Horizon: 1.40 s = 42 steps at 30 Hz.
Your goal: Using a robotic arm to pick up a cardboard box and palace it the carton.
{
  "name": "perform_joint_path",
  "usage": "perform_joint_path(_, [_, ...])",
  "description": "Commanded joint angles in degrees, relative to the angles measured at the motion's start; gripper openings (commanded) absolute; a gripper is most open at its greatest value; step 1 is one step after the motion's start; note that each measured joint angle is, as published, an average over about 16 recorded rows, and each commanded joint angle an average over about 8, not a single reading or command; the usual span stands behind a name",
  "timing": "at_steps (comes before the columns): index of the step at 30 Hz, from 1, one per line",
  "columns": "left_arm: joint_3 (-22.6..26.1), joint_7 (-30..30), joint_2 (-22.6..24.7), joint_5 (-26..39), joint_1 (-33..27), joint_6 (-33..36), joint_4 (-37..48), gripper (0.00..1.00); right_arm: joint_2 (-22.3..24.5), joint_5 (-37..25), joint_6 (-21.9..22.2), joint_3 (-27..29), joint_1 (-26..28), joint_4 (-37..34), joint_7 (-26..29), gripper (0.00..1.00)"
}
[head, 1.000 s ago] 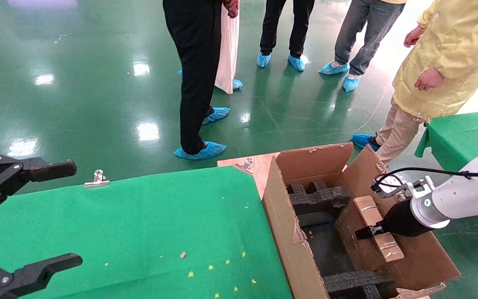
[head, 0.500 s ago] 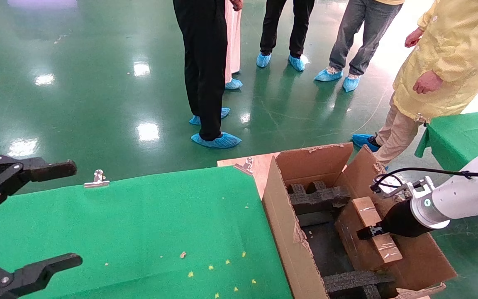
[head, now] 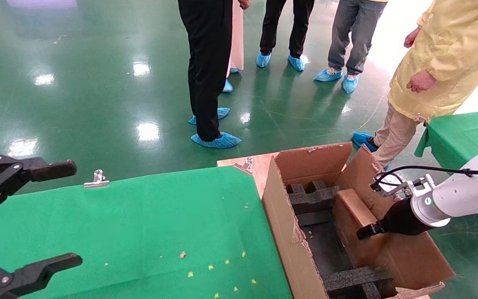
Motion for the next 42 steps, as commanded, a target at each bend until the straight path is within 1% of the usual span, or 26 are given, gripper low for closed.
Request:
perform_joint_path(1, [0.00,0.00,0.00,0.00,0.00,0.00,0.00,1.00,0.06,-0.12,0.01,-0.04,0.17,0.12,0.00,1.00])
perform_joint_path(8, [0.01,0.01,0.00,-0.01,0.00,0.00,0.00,1.00,0.52,-0.76,0.75,0.53,3.38,0.97,0.34,1.00])
perform_joint_path(16, [0.02,0.01,-0.01,-0.02,-0.01,-0.01,0.00,1.00,1.52,-1.56,1.60,2.34,10.84,4.34,0.21,1.00])
perform_joint_path(22, [0.03,0.02,-0.01,-0.02,-0.01,-0.01,0.00,1.00,3.50,-0.88,0.63,4.47,17.06,10.21,-0.22,1.00])
perform_joint_path(30, [0.04,0.02,-0.02,-0.03,-0.01,-0.01,0.00,1.00,8.07,2.26,-1.88,7.86,23.78,20.29,-0.59,1.00])
perform_joint_path(36, [0.04,0.02,-0.02,-0.04,-0.01,-0.03,0.01,1.00,10.81,5.09,-3.96,9.83,26.90,25.45,-0.16,1.00])
perform_joint_path(42, [0.04,0.03,-0.03,-0.07,0.00,-0.05,0.02,1.00,11.77,6.22,-4.89,10.56,27.93,27.28,-0.15,1.00])
